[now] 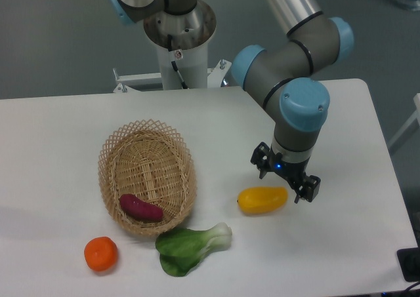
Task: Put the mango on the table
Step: 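Open the gripper to release the mango and lift away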
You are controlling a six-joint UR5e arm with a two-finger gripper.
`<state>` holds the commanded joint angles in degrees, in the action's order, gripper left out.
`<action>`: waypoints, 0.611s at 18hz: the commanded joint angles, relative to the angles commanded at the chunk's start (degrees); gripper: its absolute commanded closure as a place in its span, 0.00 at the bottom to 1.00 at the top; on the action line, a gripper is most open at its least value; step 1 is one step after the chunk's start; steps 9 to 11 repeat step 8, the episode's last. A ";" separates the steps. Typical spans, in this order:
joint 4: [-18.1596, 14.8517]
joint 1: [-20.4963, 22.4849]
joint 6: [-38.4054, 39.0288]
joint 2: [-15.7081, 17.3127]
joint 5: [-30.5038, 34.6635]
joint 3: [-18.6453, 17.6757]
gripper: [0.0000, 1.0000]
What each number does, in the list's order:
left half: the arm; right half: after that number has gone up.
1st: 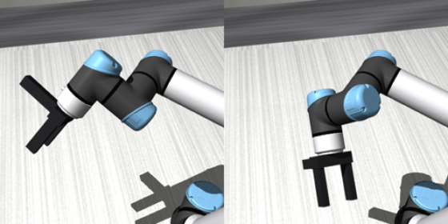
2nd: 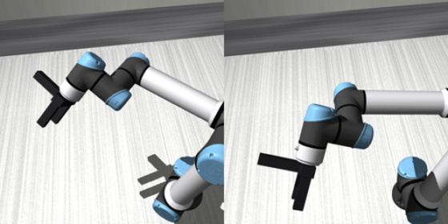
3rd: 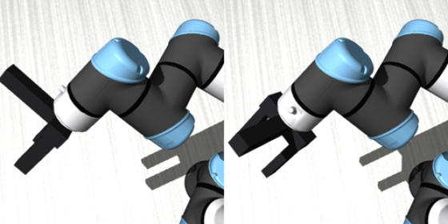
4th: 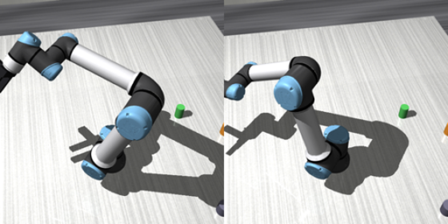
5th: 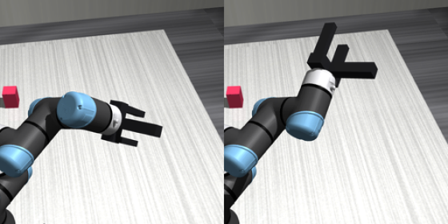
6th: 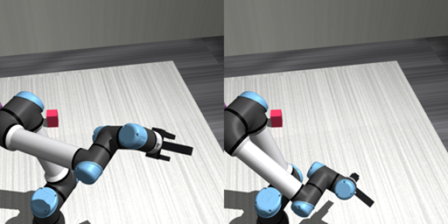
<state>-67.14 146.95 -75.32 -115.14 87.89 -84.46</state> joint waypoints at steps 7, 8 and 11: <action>-0.27 0.18 0.00 0.09 0.44 -0.09 0.00; -0.27 0.18 0.00 0.09 0.44 -0.09 0.00; -0.27 0.18 0.00 0.09 0.44 -0.09 0.00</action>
